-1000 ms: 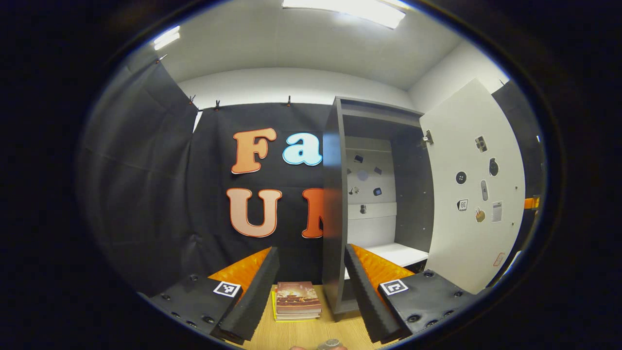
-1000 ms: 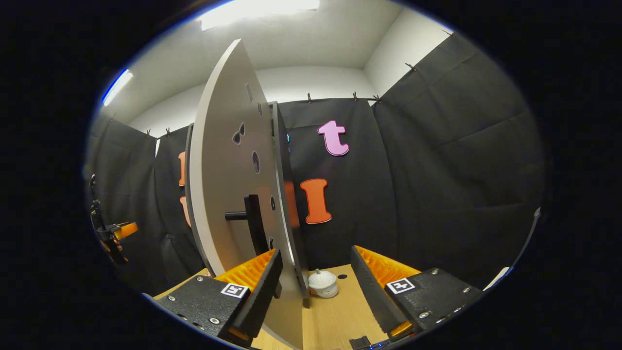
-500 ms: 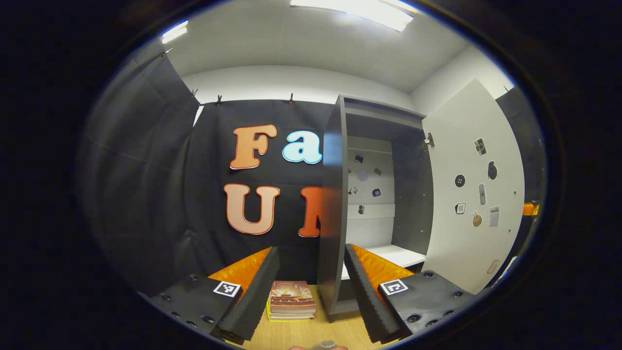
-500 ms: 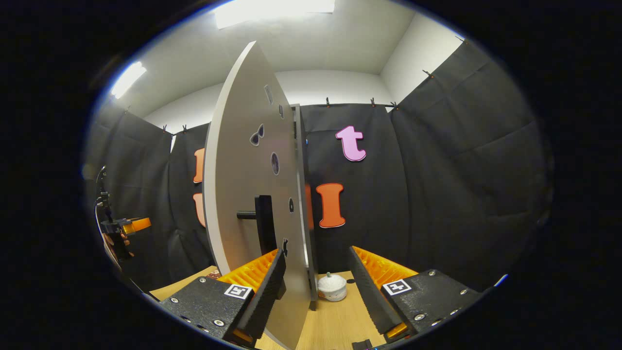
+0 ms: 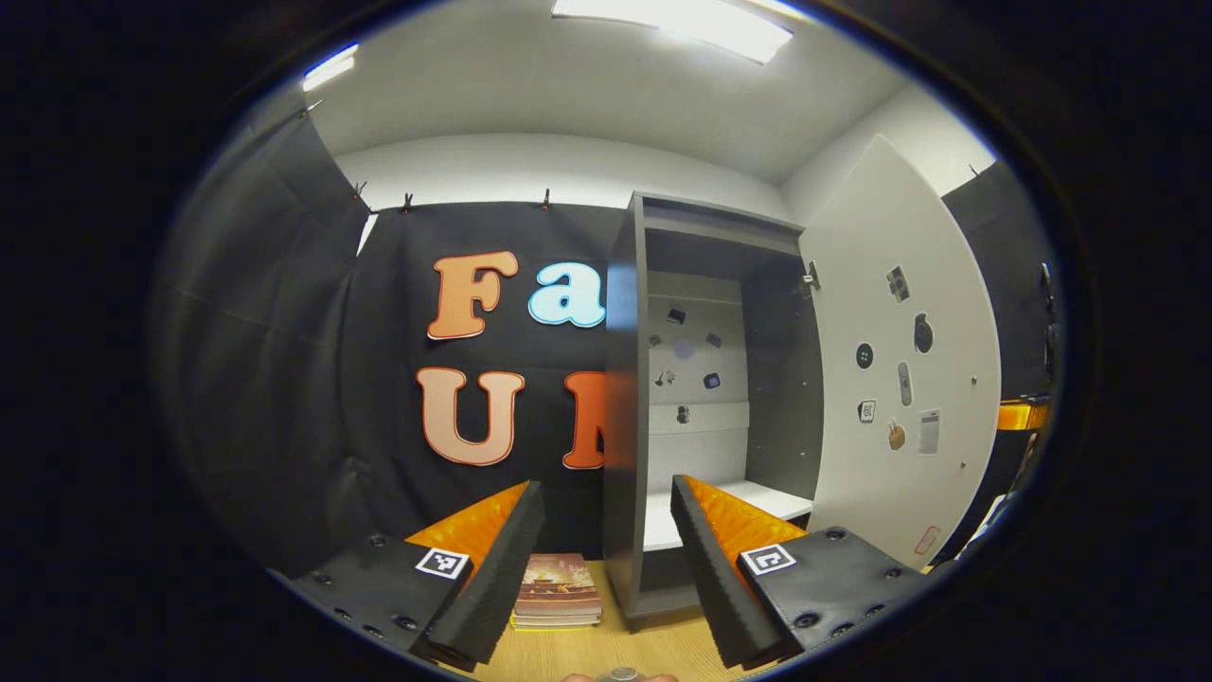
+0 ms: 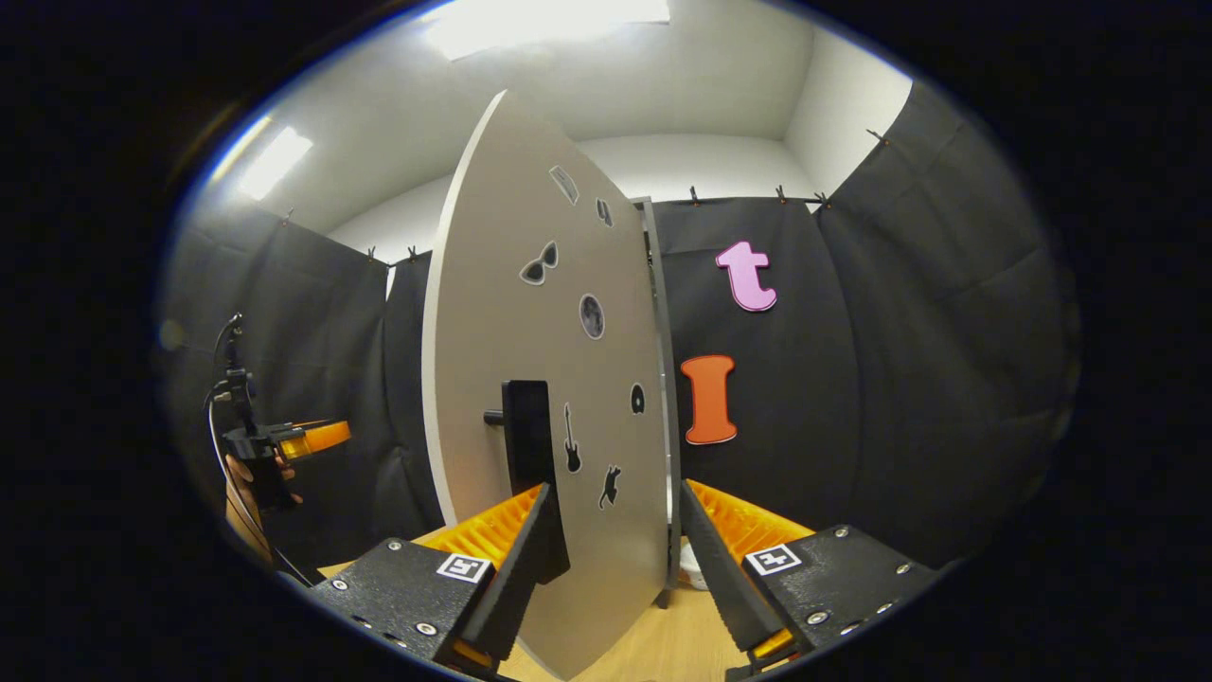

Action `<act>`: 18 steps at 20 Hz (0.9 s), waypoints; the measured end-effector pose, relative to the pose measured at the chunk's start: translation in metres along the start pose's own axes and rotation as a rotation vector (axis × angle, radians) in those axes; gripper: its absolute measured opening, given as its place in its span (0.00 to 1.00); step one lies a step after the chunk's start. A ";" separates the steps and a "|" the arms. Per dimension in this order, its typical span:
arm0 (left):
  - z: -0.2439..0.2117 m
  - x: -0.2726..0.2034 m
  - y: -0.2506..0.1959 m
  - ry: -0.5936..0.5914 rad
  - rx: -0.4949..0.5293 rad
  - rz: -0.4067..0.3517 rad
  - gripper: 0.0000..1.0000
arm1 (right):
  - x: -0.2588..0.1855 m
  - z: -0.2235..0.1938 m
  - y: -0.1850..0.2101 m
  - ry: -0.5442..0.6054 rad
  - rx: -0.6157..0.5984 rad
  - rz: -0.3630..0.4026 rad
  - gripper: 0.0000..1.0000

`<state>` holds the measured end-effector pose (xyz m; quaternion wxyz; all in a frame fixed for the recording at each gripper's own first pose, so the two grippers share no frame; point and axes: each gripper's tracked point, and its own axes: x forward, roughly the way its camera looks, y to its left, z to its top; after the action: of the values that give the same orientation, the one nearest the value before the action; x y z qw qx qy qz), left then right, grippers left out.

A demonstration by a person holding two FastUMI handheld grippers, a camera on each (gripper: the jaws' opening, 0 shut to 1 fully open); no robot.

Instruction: Open the cabinet door with the right hand, grasp the bottle in the cabinet with the left hand and place it on the coaster, then close the cabinet door with the right hand.

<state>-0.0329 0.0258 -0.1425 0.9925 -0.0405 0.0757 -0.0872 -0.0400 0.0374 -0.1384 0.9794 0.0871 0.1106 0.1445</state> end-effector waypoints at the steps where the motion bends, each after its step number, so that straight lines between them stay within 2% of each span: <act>1: 0.001 0.001 0.002 -0.003 0.002 0.003 0.89 | 0.004 -0.002 0.004 -0.001 0.008 0.012 0.83; 5: 0.003 0.000 0.006 -0.012 0.008 0.003 0.89 | 0.017 -0.005 0.021 0.000 0.043 0.077 0.83; 12: -0.003 0.000 0.021 -0.012 0.007 0.017 0.89 | 0.052 -0.017 0.073 0.022 0.071 0.184 0.83; 14: -0.006 -0.001 0.029 -0.011 0.006 0.024 0.89 | 0.079 -0.029 0.076 0.050 0.080 0.182 0.84; 15: -0.008 0.000 0.033 -0.012 0.006 0.027 0.89 | 0.092 -0.034 0.079 0.067 0.094 0.193 0.92; 16: -0.009 0.000 0.038 -0.014 0.007 0.032 0.89 | 0.101 -0.035 0.084 0.077 0.112 0.211 0.85; 18: -0.011 0.001 0.049 -0.015 0.009 0.044 0.89 | 0.107 -0.037 0.087 0.088 0.129 0.245 0.85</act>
<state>-0.0252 0.0729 -0.1580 0.9949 -0.0352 0.0687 -0.0652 0.0279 0.1565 -0.1772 0.9410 0.1565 0.1513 0.2592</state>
